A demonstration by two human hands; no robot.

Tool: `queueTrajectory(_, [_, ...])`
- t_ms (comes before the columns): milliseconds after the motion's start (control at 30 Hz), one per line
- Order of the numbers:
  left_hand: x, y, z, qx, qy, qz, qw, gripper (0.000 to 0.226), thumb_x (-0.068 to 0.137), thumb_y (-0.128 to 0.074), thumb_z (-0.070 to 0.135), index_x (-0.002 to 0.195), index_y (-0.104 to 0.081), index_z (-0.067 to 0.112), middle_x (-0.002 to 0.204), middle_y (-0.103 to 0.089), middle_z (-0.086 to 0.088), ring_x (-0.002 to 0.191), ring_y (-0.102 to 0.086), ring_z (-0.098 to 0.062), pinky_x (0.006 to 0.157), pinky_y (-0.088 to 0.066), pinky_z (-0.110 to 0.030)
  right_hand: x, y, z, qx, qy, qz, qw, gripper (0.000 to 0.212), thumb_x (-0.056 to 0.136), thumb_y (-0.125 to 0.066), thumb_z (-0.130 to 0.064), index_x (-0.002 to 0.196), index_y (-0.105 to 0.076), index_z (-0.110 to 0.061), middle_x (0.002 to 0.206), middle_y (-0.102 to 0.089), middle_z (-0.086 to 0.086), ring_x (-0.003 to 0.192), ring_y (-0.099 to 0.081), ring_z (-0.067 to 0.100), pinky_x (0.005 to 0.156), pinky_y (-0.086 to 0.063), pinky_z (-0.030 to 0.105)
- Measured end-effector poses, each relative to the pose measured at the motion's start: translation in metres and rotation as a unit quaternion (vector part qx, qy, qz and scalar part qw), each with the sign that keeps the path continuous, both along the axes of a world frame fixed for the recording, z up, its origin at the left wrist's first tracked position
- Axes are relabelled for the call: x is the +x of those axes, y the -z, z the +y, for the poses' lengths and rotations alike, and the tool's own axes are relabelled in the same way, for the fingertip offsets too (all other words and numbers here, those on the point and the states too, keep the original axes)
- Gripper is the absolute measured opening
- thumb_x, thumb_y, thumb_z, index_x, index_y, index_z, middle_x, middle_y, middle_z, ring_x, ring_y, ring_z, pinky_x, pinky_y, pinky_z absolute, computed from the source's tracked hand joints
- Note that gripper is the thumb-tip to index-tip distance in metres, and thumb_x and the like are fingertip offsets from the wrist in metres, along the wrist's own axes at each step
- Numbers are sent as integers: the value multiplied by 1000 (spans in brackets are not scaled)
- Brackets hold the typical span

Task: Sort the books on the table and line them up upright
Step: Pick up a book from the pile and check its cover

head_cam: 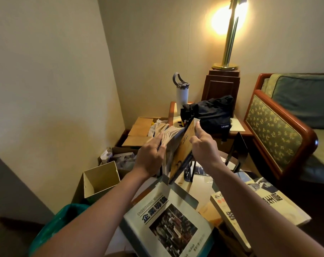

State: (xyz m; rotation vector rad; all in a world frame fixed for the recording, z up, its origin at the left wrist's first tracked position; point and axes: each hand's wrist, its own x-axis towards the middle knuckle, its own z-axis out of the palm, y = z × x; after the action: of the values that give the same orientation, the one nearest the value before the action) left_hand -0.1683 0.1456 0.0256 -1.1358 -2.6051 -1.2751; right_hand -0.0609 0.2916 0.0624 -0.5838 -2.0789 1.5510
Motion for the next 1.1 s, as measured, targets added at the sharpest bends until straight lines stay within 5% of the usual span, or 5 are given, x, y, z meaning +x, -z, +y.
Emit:
queueTrajectory(167, [-40, 12, 13, -44, -27, -3, 999, 50, 108, -36, 35, 156, -28, 26, 165, -23, 4, 152, -20, -19, 120, -32, -45, -35, 13, 8, 47, 22, 8, 999, 60, 105, -36, -8, 160, -17, -24, 147, -50, 2, 104, -47, 7, 73, -43, 5])
queueTrajectory(333, [-61, 28, 17, -94, -2, -48, 994, 52, 109, -30, 36, 159, -17, 28, 166, -21, 5, 150, -27, -22, 118, -33, -43, -70, 42, 7, 64, -9, -18, 998, 65, 103, -38, -13, 160, -12, -30, 153, -46, 7, 134, -50, 25, 110, -42, 33])
queueTrajectory(700, [-58, 40, 16, -48, 17, -45, 998, 53, 109, -30, 38, 159, -19, 26, 166, -14, 9, 151, -24, -18, 116, -29, -32, -110, 77, -1, 12, -82, -43, 996, 53, 110, -32, -32, 159, -15, -26, 158, -38, 5, 133, -38, 8, 87, -31, -1])
queueTrajectory(900, [-58, 40, 13, -52, 43, -26, 997, 47, 108, -32, 37, 155, -30, 34, 167, -10, 4, 148, -31, -22, 115, -39, -41, -120, 88, 4, -12, -92, -38, 995, 53, 107, -36, -40, 158, -20, -33, 162, -29, 0, 149, -27, 23, 120, -26, 37])
queueTrajectory(1100, [-66, 43, 9, -121, 46, 40, 991, 58, 98, -48, 57, 152, -31, 45, 167, -13, 0, 143, -40, -31, 103, -51, -50, -106, 87, 7, -71, -122, -46, 989, 63, 102, -41, -53, 157, -16, -38, 161, -33, 2, 147, -32, 27, 116, -35, 54])
